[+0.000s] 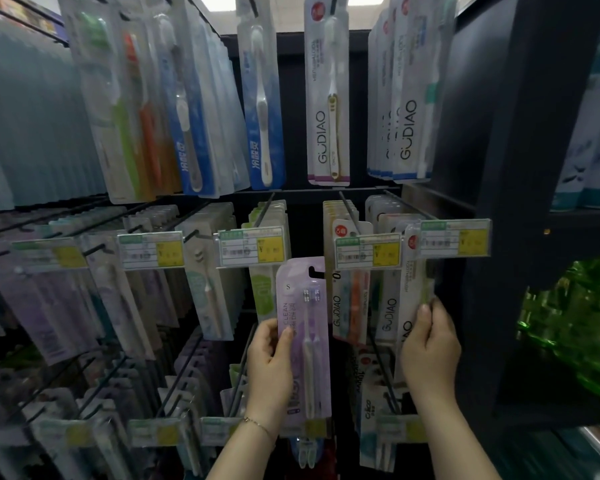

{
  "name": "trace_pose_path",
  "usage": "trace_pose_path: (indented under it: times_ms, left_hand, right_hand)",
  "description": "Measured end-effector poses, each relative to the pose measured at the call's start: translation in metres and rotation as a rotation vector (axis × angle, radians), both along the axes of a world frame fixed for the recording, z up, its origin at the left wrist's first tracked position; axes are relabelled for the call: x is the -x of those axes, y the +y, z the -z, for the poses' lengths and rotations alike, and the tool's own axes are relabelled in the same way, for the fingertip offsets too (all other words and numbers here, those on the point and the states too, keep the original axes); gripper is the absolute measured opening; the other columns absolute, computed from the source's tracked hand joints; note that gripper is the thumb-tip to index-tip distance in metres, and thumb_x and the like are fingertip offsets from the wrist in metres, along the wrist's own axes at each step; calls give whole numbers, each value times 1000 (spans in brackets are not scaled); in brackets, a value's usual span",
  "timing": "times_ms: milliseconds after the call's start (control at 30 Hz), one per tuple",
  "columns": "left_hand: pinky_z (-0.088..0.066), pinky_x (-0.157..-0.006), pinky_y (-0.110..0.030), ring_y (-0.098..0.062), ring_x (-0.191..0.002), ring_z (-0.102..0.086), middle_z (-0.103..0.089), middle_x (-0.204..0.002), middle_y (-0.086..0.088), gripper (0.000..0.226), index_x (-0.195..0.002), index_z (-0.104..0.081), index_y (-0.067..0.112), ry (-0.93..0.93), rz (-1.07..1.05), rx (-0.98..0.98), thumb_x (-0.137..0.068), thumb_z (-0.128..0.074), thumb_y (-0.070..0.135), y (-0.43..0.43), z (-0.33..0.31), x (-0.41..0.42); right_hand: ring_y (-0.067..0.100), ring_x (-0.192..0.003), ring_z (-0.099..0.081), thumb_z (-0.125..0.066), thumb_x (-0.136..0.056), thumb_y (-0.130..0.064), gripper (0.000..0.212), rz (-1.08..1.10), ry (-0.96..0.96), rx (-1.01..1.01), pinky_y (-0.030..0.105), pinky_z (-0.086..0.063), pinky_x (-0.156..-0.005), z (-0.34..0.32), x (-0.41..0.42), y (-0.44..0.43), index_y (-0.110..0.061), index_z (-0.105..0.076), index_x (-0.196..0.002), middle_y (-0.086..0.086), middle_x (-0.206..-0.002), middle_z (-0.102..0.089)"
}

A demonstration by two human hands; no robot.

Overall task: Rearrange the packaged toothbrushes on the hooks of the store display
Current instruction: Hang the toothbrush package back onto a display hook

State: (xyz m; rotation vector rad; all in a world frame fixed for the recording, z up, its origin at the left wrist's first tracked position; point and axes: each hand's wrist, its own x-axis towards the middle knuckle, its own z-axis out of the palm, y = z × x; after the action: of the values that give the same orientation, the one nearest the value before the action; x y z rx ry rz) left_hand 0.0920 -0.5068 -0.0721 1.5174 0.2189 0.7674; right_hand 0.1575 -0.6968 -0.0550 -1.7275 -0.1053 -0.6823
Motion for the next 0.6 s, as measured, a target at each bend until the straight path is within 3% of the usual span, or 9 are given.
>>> trace_pose_path:
  times_ms: [200,400,500,600]
  left_hand:
    - [-49,-70,-11,0,-81,-65,-70,-89,6,11,-99,-65,16,-15,13,6,-101,-55,11,-2,-4,-1]
    - [-53,-79,-22,-8,-88,-66,-70,-96,-1,9,-101,-64,18,1,28,-4,-101,-55,17,-1,-3,-4]
    - [-54,-83,-27,-12,-92,-66,-70,-98,-1,10,-103,-64,18,-6,30,5,-101,-55,17,-1,-3,-2]
    - [-54,-81,-26,-9,-90,-67,-71,-96,2,10,-102,-65,17,-16,34,7,-101,-55,15,-1,-4,-1]
  right_hand:
    - [32,-125,-50,-32,-106,-27,44,56,33,1,32,-36,-98,1,-13,8,-6,-46,-143,16,-135,-53]
    - [28,-139,-34,-39,-104,-31,56,81,35,-3,33,-30,-107,3,-2,16,-10,-24,-154,12,-150,-35]
    - [28,-137,-33,-48,-102,-25,51,150,-14,6,38,-32,-110,9,9,17,-6,-36,-147,14,-147,-36]
    - [23,-119,-42,-51,-94,-18,37,229,-223,129,28,-35,-99,15,21,25,0,-53,-127,15,-129,-48]
